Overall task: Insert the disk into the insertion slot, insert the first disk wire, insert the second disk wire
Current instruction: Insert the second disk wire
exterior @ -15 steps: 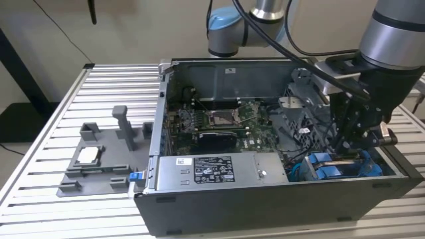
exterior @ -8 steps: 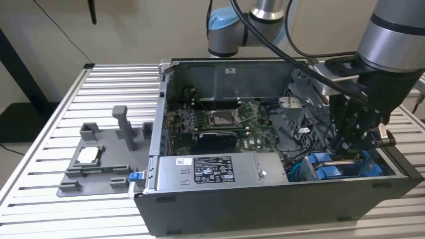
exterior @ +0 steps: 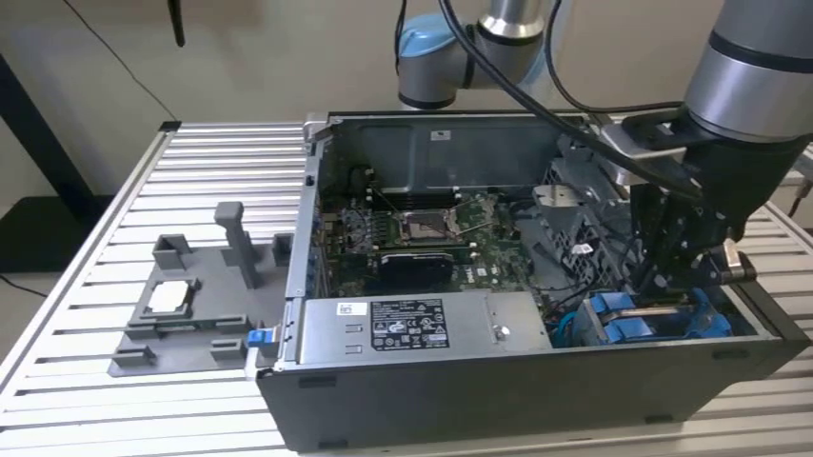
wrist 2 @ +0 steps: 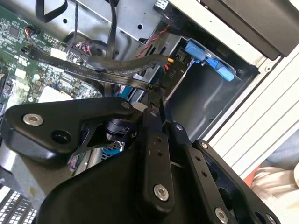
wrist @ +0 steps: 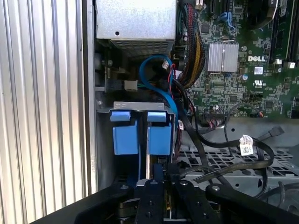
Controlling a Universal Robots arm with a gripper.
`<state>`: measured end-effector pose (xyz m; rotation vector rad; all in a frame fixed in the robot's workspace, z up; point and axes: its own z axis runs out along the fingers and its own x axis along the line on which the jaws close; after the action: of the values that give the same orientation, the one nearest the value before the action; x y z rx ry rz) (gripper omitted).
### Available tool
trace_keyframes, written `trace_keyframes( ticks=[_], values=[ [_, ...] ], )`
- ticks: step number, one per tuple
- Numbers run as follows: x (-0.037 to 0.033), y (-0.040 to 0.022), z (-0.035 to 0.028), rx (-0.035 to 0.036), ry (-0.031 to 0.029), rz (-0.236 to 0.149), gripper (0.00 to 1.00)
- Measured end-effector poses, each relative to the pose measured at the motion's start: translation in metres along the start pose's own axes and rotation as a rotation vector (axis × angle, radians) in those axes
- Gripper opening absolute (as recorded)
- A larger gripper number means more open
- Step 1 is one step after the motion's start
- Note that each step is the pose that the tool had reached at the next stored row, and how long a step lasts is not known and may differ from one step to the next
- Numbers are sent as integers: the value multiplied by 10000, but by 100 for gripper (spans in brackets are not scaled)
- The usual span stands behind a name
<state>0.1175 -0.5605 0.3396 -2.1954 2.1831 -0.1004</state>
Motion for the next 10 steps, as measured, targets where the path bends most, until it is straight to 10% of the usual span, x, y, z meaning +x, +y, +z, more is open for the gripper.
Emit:
trace_keyframes(
  ticks=[10],
  values=[
    [0,0,44,-1,8,61,16]
  ],
)
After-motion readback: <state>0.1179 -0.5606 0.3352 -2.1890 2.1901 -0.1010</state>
